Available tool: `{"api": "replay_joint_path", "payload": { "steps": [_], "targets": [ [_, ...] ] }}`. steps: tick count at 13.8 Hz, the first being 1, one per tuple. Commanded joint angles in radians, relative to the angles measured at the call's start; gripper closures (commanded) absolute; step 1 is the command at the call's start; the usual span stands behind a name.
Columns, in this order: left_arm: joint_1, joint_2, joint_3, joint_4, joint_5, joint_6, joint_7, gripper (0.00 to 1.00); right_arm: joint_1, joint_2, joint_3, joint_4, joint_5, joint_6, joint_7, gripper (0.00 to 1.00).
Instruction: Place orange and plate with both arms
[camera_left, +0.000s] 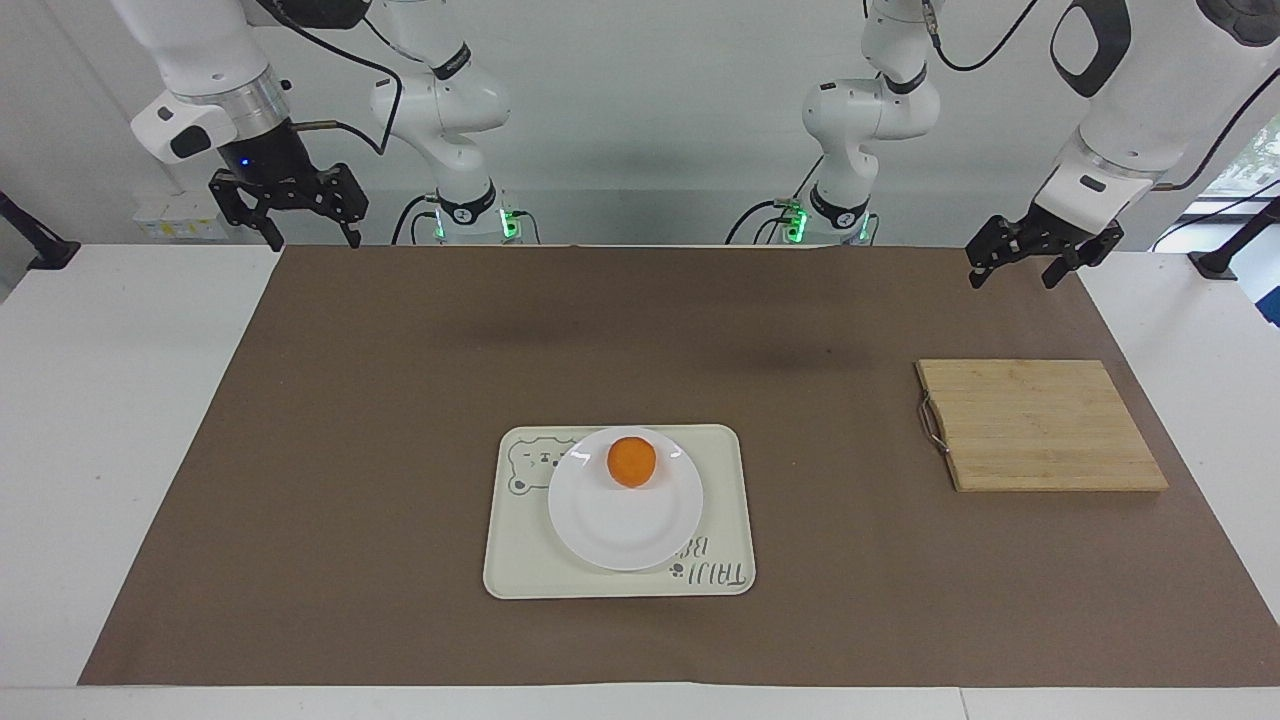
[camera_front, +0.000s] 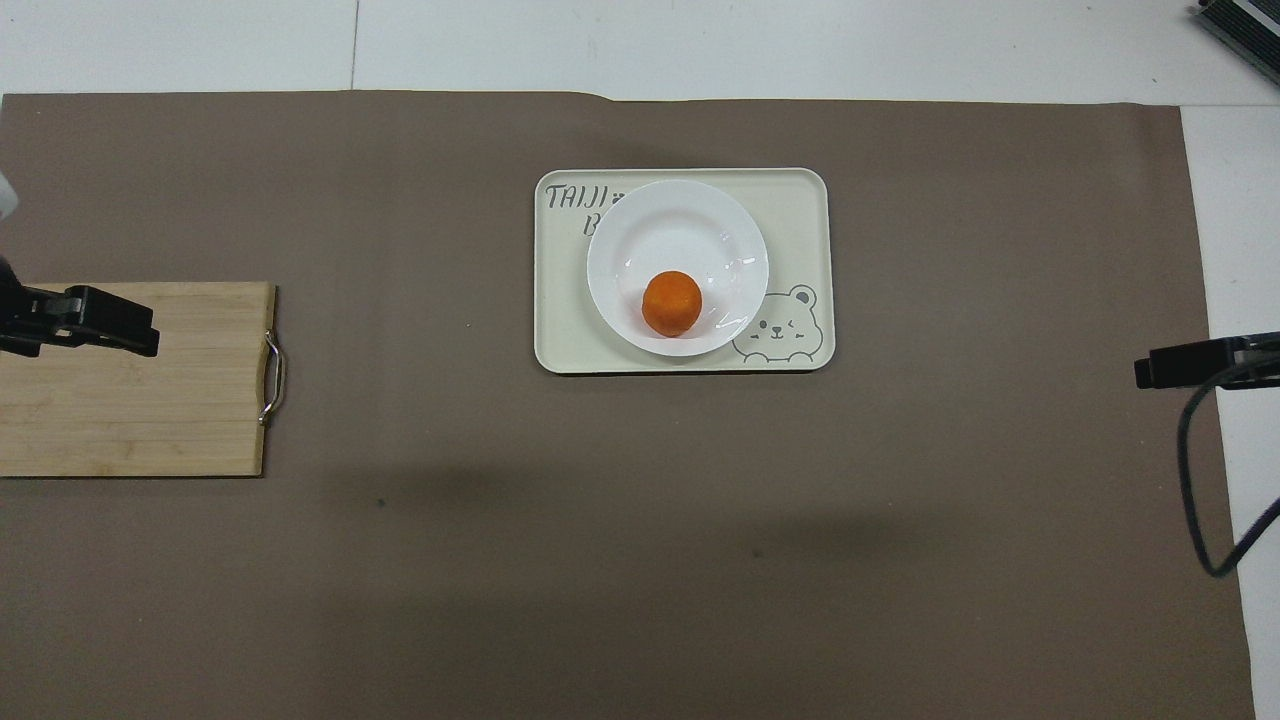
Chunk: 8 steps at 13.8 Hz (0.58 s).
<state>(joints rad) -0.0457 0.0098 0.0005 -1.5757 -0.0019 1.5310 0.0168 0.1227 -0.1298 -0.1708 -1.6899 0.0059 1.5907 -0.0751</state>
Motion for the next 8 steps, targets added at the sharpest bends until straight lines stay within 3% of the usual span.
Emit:
{"api": "replay_joint_path", "payload": {
  "steps": [1, 8],
  "targets": [
    [-0.003, -0.004, 0.007, 0.01, -0.003, -0.011, 0.006, 0.0, -0.005, -0.025, 0.007, -0.028, -0.029, 0.014, -0.025, 0.0],
    [-0.003, -0.004, 0.007, 0.01, -0.003, -0.011, 0.006, 0.0, 0.0, -0.024, 0.011, -0.027, -0.055, 0.02, -0.028, 0.0]
  ]
}}
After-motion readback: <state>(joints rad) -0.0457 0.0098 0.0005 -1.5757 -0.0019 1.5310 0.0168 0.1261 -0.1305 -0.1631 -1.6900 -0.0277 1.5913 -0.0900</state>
